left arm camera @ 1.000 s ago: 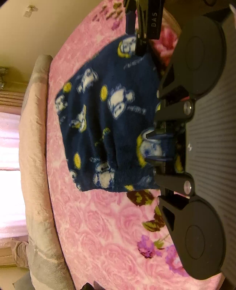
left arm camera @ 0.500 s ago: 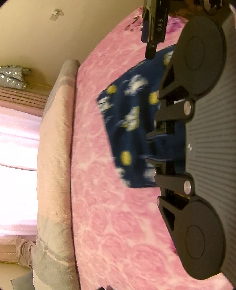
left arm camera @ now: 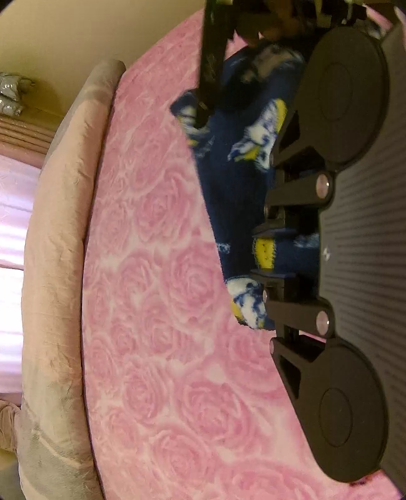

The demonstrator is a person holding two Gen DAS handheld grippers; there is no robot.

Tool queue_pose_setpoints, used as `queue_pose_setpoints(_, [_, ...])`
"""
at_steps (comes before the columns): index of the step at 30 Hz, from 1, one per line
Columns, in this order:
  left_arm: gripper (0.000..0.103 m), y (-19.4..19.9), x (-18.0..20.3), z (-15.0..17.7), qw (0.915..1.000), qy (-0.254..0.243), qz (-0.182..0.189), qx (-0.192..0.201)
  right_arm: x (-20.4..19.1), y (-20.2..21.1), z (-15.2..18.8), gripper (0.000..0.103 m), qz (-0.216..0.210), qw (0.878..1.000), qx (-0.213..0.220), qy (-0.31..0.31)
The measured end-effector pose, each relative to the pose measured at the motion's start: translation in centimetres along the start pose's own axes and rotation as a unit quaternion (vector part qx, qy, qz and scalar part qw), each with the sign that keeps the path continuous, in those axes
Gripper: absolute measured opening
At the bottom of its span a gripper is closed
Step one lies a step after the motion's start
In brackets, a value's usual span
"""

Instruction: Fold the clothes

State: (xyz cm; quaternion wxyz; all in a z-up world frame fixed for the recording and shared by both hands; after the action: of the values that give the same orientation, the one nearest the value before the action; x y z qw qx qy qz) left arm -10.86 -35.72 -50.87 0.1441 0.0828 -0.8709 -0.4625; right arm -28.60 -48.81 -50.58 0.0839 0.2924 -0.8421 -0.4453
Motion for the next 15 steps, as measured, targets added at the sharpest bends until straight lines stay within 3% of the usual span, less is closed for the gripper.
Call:
queue_pose_setpoints(3, [0.020, -1.0, 0.1, 0.0, 0.9997, -0.020, -0.012, 0.008, 0.8, -3.1, 0.9, 0.076, 0.007, 0.999, -0.042, -0.005])
queue_pose_setpoints(7, [0.020, -0.7, 0.2, -0.4, 0.9999, -0.009, -0.011, 0.001, 1.5, -2.9, 0.6, 0.076, -0.008, 0.998, -0.058, -0.021])
queue_pose_setpoints(11, [0.019, 3.0, 0.0, 0.1, 0.9997, 0.004, 0.009, 0.023, 2.4, 2.3, 1.1, 0.076, -0.027, 0.998, -0.008, -0.057])
queue_pose_setpoints(15, [0.019, 6.8, 0.6, 2.6, 0.9989, -0.011, 0.021, 0.041, 2.6, 8.7, 4.8, 0.076, -0.011, 0.998, 0.030, -0.055])
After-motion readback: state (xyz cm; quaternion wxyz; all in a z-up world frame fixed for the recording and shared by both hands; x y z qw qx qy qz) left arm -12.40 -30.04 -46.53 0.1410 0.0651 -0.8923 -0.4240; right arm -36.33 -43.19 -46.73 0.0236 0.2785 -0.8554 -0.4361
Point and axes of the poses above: each gripper's, at about its wrist camera, not at the fingertips, and y roughly against the way its jaws point, x to its right, z to its underside, the point moved 10 cm from there along -y, roughly the way its jaws point, and after that the axes turned 9 degrees about -x, right-handed, at the moved point
